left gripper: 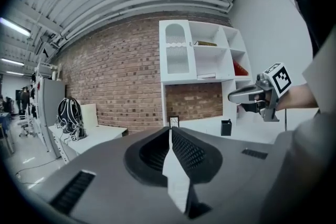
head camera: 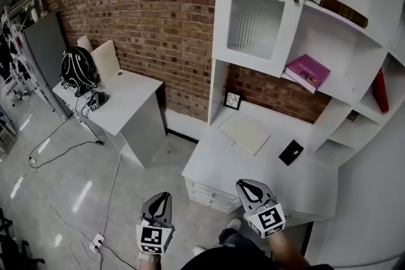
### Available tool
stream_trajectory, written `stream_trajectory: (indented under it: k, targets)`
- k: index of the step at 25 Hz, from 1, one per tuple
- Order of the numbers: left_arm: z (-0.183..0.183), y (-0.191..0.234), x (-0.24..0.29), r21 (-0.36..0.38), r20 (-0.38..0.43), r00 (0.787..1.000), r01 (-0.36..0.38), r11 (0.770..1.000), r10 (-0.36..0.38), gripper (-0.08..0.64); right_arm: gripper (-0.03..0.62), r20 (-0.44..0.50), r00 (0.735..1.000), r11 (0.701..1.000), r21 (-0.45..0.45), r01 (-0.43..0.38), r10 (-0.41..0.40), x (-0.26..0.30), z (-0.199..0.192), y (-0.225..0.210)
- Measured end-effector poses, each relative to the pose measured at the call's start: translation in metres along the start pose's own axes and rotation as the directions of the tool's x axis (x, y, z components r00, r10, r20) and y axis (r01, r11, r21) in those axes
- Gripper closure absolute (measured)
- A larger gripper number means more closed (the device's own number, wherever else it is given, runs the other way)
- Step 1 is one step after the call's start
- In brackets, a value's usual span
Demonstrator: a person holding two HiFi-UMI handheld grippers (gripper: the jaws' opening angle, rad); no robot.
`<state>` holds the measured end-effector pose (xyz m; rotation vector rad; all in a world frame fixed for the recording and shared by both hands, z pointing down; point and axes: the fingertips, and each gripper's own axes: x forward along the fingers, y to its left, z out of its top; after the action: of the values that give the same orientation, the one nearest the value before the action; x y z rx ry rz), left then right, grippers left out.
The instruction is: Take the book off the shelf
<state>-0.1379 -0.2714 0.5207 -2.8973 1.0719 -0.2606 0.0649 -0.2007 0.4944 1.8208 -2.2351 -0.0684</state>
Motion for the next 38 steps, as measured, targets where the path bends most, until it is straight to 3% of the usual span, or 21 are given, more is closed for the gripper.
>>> stream_trajectory:
  k: [11, 19, 26, 31, 35, 38]
  targets:
    - [0.038, -0.065, 0.122, 0.068, 0.009, 0.986, 0.163, 0.984, -0.164, 0.549, 0.566, -0.015, 0.983, 0.982, 0.046, 0.185, -0.185, -0.032, -0.017, -0.120]
    - [0.075, -0.125, 0.206, 0.131, 0.020, 0.955, 0.290, 0.948, -0.295, 0.549, 0.566, -0.042, 0.952, 0.950, 0.071, 0.304, -0.302, -0.057, -0.037, -0.195]
    - [0.119, -0.179, 0.275, 0.331, 0.053, 0.917, 0.356, 0.874, -0.394, 0.549, 0.566, -0.053, 0.923, 0.920, 0.081, 0.384, -0.380, -0.083, -0.051, -0.252]
    - [0.155, -0.220, 0.313, 0.420, 0.098, 0.884, 0.379, 0.825, -0.456, 0.549, 0.566, -0.058, 0.897, 0.893, 0.091, 0.442, -0.438, -0.105, -0.059, -0.285]
    - [0.188, -0.252, 0.336, 0.432, 0.132, 0.865, 0.390, 0.814, -0.484, 0.532, 0.566, -0.069, 0.880, 0.875, 0.100, 0.475, -0.470, -0.121, -0.069, -0.308]
    - [0.202, -0.270, 0.357, 0.517, 0.142, 0.860, 0.358, 0.777, -0.491, 0.495, 0.566, -0.066, 0.871, 0.865, 0.101, 0.492, -0.487, -0.131, -0.073, -0.325]
